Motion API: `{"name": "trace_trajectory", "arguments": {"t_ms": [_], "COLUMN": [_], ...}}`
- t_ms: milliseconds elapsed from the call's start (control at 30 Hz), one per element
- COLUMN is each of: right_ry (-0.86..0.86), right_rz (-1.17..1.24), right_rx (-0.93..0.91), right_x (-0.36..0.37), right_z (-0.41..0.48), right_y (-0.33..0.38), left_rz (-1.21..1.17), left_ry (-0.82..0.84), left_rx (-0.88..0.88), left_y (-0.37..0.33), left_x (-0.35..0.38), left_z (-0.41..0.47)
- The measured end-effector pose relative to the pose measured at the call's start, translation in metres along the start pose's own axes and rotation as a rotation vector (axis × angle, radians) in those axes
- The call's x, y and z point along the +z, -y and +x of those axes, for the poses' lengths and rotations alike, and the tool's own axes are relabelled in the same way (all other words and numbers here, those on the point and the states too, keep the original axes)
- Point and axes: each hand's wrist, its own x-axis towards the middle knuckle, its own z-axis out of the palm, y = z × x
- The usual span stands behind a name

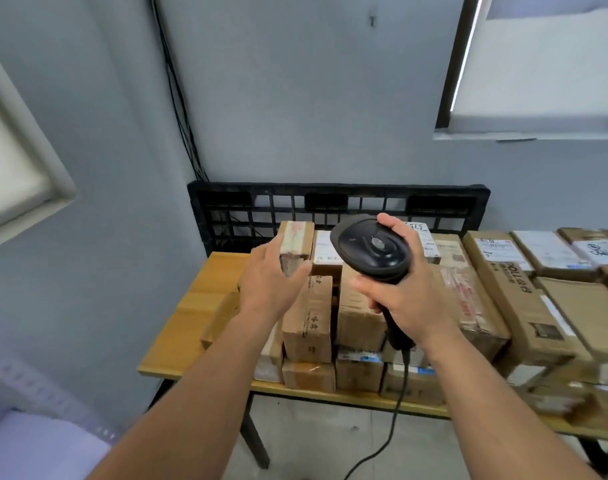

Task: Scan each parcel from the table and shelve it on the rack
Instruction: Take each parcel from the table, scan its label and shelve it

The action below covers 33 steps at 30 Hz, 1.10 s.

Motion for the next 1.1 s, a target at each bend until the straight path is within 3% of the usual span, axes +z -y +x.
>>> {"name": "trace_trajectory", "arguments": {"t_ms": [333,633,833,1100], "right_ry": [-0.075,-0.085,-0.089,-0.044], "right_rz": [-0.007,-0.006,-0.017,-0.035], "right_rx": [0.1,0.14,0.164,0.176], "right_x": [-0.009,-0.008,-0.007,-0.003], "right_z": [0.058,0.077,0.075,0.055], "right_y": [-0.027,-0.036,-0.04,-0.026], "left_rz": [0.243,0.499,0.352,-0.141], "left_ry": [0.191,0.321,0.336,0.212], "left_rx": [-0.181,-0.234,-0.314,-0.42], "left_y": [0.008,0.032,0.042,0.064], "left_x": [0.044,0.073,0.06,0.023], "left_z": [0.102,0.141,0.144,0.112]}}
